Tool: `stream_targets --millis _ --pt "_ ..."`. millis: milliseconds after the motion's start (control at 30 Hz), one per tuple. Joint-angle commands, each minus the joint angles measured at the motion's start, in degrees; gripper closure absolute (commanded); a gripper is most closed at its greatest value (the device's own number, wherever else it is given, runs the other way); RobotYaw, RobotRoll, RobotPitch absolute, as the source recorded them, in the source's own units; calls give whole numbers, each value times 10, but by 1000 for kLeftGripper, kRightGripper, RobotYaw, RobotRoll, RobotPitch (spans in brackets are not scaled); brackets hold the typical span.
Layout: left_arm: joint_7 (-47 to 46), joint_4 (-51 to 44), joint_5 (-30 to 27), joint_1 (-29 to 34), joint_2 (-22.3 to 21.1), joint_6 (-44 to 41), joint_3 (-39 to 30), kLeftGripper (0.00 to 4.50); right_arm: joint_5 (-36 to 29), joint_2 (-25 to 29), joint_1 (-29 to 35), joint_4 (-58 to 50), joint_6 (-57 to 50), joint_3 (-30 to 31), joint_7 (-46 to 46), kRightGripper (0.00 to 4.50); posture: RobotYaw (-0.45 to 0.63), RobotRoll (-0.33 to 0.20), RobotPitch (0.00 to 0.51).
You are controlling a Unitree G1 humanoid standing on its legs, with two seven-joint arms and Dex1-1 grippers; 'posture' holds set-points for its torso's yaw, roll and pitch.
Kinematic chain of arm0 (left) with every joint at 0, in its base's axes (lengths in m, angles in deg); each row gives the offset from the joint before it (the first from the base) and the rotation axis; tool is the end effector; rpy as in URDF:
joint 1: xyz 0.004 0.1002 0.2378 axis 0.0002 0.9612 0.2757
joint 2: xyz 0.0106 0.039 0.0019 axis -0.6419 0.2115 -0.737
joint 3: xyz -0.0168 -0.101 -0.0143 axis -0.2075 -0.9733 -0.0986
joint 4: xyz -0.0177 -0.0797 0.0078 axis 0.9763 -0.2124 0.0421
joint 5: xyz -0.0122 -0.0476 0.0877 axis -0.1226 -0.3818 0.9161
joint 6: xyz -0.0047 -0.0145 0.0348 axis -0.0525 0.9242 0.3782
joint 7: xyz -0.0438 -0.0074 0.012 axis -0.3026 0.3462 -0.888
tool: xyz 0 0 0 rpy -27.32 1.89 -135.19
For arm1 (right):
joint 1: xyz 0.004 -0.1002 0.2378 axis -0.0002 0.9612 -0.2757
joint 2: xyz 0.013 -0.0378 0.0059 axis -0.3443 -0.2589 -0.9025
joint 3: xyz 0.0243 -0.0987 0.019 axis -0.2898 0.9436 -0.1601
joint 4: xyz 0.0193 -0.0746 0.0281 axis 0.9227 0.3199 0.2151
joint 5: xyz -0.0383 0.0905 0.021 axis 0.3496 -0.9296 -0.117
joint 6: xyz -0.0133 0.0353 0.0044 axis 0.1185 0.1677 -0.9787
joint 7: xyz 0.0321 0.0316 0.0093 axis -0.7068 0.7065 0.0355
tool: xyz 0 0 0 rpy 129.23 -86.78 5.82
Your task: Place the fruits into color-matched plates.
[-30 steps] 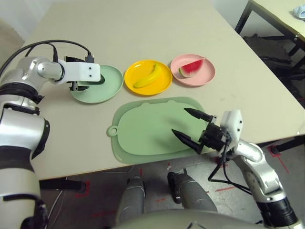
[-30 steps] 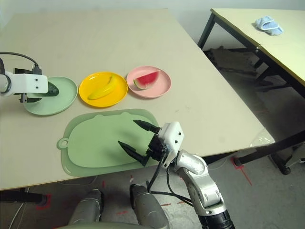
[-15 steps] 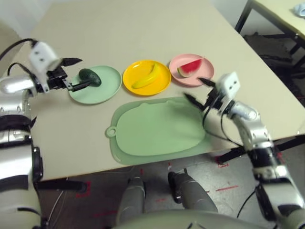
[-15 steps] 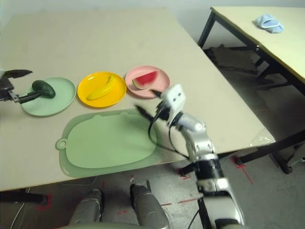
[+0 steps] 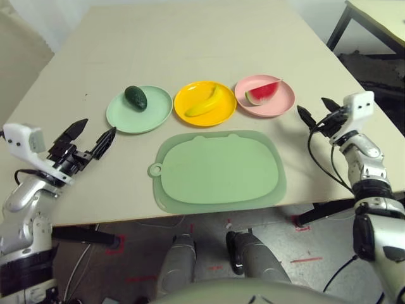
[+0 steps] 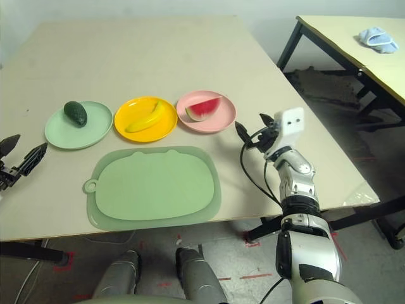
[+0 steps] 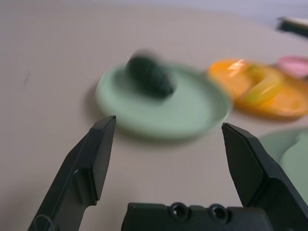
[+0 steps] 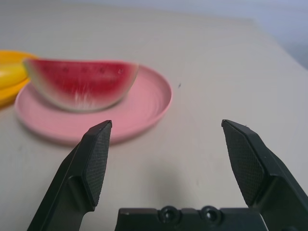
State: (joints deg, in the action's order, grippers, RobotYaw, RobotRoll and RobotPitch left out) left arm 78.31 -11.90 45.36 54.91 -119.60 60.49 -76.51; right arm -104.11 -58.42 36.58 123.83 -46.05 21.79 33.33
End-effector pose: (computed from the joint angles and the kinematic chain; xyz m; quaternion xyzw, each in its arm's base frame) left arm 0.1544 0.3476 0.0897 -0.0179 -0.0247 -0.0687 0.9972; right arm 0.2845 -0.3055 0.0975 -0.0600 -0.0716 0.1668 0.9816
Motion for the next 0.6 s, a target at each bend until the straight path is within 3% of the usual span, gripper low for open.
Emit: stream_targets --millis 33,300,600 --pt "-15 21 6 4 15 31 -15 15 -6 1 10 1 15 -11 -10 0 -7 0 163" --pt "-31 58 21 -17 9 59 -10 15 -13 -17 24 -26 25 -17 11 0 -5 0 166" --pt "-27 60 23 -14 4 61 -7 15 -31 -36 119 -170 -21 -24 58 0 -39 0 189"
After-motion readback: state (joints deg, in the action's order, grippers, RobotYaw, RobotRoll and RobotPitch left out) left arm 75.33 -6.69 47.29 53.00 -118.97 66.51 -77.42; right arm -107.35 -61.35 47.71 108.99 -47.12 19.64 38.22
